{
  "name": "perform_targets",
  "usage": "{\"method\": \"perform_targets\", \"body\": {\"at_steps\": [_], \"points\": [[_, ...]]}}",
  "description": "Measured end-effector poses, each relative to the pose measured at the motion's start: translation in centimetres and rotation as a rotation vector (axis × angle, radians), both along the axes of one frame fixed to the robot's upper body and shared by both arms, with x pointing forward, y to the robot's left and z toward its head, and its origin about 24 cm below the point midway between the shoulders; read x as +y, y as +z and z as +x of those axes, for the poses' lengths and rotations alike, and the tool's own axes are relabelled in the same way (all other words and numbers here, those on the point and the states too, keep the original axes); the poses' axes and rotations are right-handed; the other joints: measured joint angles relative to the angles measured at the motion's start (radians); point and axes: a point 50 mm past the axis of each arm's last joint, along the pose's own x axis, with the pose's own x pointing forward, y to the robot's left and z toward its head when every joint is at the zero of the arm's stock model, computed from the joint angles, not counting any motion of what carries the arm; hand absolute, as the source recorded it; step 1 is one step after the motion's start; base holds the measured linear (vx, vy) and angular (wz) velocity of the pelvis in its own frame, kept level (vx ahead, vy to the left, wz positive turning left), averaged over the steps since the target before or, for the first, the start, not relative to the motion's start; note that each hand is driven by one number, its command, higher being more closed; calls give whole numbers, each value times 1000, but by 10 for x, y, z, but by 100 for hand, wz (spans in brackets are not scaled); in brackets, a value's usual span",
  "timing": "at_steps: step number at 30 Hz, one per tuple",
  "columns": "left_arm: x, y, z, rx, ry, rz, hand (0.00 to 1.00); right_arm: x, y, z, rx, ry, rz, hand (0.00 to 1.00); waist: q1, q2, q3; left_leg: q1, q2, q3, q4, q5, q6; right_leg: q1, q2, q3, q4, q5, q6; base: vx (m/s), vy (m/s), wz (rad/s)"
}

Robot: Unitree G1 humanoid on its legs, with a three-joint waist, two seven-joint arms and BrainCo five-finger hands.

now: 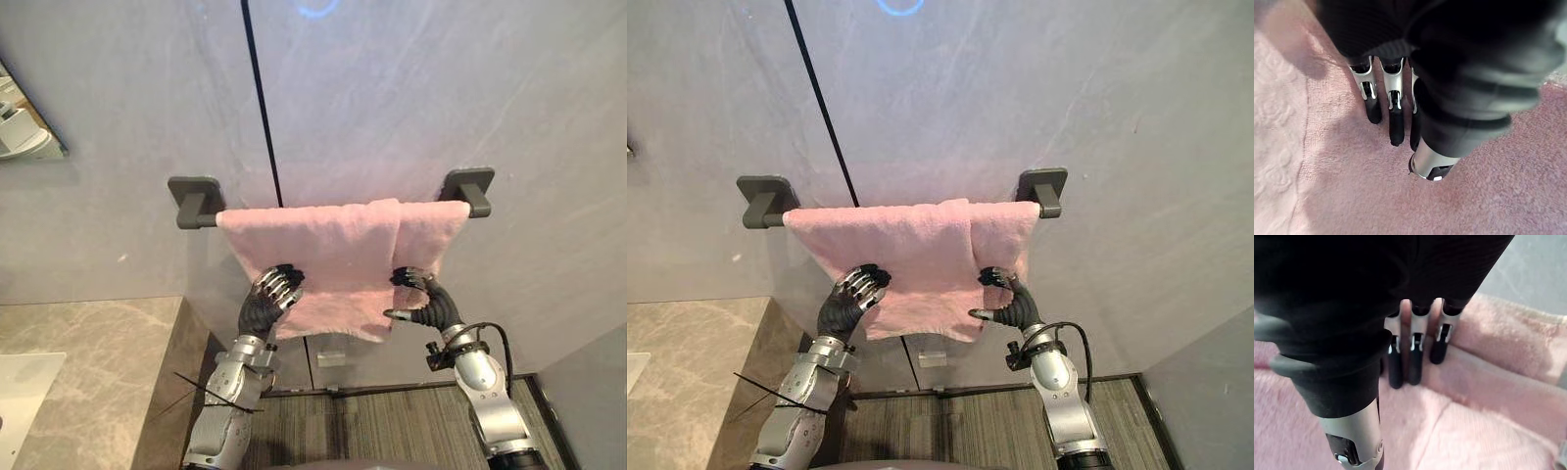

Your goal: Organize washtable

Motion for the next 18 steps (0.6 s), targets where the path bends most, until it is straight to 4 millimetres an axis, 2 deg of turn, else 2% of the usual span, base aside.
{"method": "perform_targets", "body": {"at_steps": [6,9,11,14,17,18], "points": [[15,-2,-1,14,99,13,0,-25,0,-4,-19,-212,60,0,-2,-2,1,0,0,-1,0,1,1,0,0,-1,1,1,-1,-40,-23,0],[25,-10,-7,47,156,13,0,-33,-8,-14,-1,-295,93,0,-2,-5,3,1,1,-1,-3,1,2,0,0,0,1,1,-1,-48,-25,0],[26,-22,-21,107,180,1,0,-34,-17,-31,37,-350,120,0,0,-8,3,3,3,0,-15,3,3,-3,0,0,-1,1,-1,0,0,0],[27,-36,-41,184,206,9,0,-31,-22,-51,69,-383,146,0,2,-14,5,2,6,4,-19,3,4,0,-1,0,-2,1,-1,2,-11,-1],[27,-47,-53,240,226,10,0,-29,-29,-65,109,-404,162,0,5,-26,10,4,10,13,-17,2,3,0,-8,-4,4,1,-1,0,0,0],[29,-56,-60,286,235,8,0,-28,-33,-71,135,-411,166,0,8,-30,11,6,12,20,-16,0,4,-1,-8,-5,7,1,-1,-24,-19,-7]]}}
